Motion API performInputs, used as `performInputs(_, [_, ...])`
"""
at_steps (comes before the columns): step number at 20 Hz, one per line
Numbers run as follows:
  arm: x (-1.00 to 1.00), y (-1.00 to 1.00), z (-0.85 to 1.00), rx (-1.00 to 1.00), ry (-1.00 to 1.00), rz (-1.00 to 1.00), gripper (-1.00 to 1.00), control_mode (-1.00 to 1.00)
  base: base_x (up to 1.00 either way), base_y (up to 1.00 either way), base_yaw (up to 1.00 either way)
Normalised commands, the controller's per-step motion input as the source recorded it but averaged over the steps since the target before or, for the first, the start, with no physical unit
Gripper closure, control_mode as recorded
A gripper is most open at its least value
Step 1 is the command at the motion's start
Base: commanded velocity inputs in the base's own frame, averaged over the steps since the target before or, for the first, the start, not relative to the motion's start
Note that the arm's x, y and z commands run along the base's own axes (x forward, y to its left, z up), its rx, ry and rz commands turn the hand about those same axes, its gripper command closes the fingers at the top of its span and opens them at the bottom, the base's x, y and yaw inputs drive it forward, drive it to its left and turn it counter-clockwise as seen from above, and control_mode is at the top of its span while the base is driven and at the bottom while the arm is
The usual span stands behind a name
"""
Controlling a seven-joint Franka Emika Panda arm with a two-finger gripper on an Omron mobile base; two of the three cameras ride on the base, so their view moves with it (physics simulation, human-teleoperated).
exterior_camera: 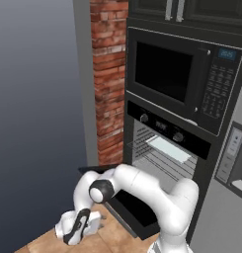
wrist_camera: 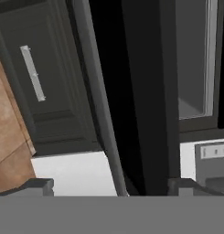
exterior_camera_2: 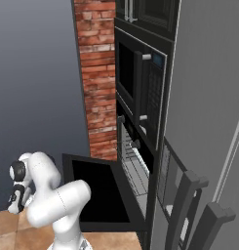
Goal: Take the baked cake out of the oven and place it on the plate for cooling. Then close the oven door.
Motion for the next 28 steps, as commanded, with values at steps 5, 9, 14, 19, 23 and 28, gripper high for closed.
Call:
performInputs(5, [0.29,-0.04,-0.48,0.00,0.00,0.02,-1.00,-1.00,0.00,0.00,0.00])
performInputs(9, [0.33,-0.03,-0.48,-0.01,0.00,0.01,-1.00,-1.00,0.00,0.00,0.00])
performInputs(14, [0.27,-0.15,-0.34,-0.03,-0.02,0.00,-1.00,-1.00,0.00,0.00,0.00])
performInputs(19, [0.08,-0.19,-0.08,-0.10,-0.02,0.00,-1.00,-1.00,0.00,0.00,0.00])
performInputs(23, [0.11,-0.13,-0.02,-0.13,0.00,0.00,-1.00,-1.00,0.00,0.00,0.00])
performInputs(28, [0.13,-0.14,-0.08,-0.15,-0.02,0.00,-1.00,-1.00,0.00,0.00,0.00])
